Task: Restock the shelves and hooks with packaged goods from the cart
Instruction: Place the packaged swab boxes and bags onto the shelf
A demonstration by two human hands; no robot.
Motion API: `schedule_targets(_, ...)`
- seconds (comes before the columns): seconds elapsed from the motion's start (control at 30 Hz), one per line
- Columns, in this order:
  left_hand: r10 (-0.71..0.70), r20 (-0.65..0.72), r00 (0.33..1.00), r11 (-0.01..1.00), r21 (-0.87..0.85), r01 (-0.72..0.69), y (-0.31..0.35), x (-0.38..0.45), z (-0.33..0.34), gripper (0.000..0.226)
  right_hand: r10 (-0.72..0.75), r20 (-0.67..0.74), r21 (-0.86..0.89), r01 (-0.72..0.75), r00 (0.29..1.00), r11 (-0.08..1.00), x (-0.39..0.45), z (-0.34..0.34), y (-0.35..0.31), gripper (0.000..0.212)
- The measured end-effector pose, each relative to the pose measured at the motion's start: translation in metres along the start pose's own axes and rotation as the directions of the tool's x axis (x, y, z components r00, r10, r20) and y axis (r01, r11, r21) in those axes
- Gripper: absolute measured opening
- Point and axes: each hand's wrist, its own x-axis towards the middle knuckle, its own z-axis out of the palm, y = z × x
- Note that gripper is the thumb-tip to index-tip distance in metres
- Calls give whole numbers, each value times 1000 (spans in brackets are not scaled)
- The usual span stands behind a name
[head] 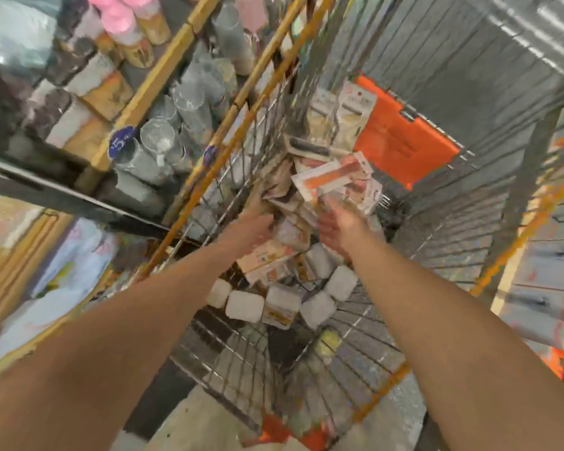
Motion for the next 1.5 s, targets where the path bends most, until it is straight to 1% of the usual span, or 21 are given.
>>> schedule_targets(0.07,15,5,1000,998,-59,-14,7,14,-4,47,17,49,142,-24,999,990,16,21,-9,31)
schedule_targets(0.13,0,14,1000,993,-117,1,9,21,-3,38,-23,79,261,2,997,965,29,38,-15,36)
schedule_targets(0.23,-44,36,998,983,-180,49,4,33,0,23,-41,-50,333,56,998,941,47,50,-21,37)
schedule_targets(0.3,-68,28,997,979,-193,72,2,37,1,33,-24,-104,320,56,994,946,53,48,-21,38)
schedule_targets(0.37,-82,27,996,979,-184,86,-1,43,0,43,-51,-118,244,79,992,967,49,41,-17,35)
schedule_targets(0.4,-89,26,996,981,-172,92,-3,45,-1,47,-84,-127,149,102,988,984,46,36,-11,33)
schedule_targets(0.47,-124,12,992,977,-171,124,-9,46,-6,45,-157,-156,-110,141,975,984,39,24,9,23)
schedule_targets(0.53,-142,-1,990,978,-152,140,-21,44,-10,36,-152,-193,-259,99,969,961,36,6,40,19)
schedule_targets(0.63,-105,-2,994,992,-77,105,-41,42,-10,30,-70,-246,-382,-30,967,924,37,-13,79,41)
schedule_targets(0.77,-16,30,999,1000,-20,17,-45,45,2,11,-108,-168,-503,9,980,864,48,-2,91,63)
schedule_targets(0.8,-15,54,998,1000,-22,16,-46,45,6,11,-126,-157,-535,23,980,844,54,2,90,68)
schedule_targets(0.87,-26,75,997,999,-30,28,-52,45,10,16,-170,-110,-665,55,979,745,70,10,87,74)
schedule_targets(0.9,-30,69,997,998,-46,33,-54,47,10,18,-145,-99,-698,36,984,715,80,12,88,83)
schedule_targets(1.0,-45,34,998,993,-108,48,-61,49,8,4,-55,-104,-750,-43,993,660,100,19,93,120)
schedule_targets(1.07,-96,-11,995,984,-153,94,-60,47,5,10,-86,-110,-763,-29,990,645,109,22,99,129)
schedule_targets(1.17,-167,-44,985,979,-126,160,-62,55,2,9,-165,-101,-780,25,981,625,107,22,107,114)
schedule_targets(1.27,-247,-87,965,965,-111,237,-65,54,-6,31,-279,-49,-831,116,959,544,92,20,117,91)
schedule_targets(1.33,-172,-60,983,976,-144,162,-70,49,-6,27,-349,-25,-823,179,937,539,80,18,124,81)
schedule_targets(1.37,-116,-7,993,978,-173,113,-72,44,-6,23,-373,-10,-815,208,928,540,72,17,126,78)
schedule_targets(1.43,-70,61,996,968,-238,83,-68,35,-5,22,-397,44,-804,269,917,531,61,15,132,80)
schedule_targets(1.5,-101,88,991,958,-261,121,-56,34,0,26,-410,139,-781,354,902,515,51,10,131,92)
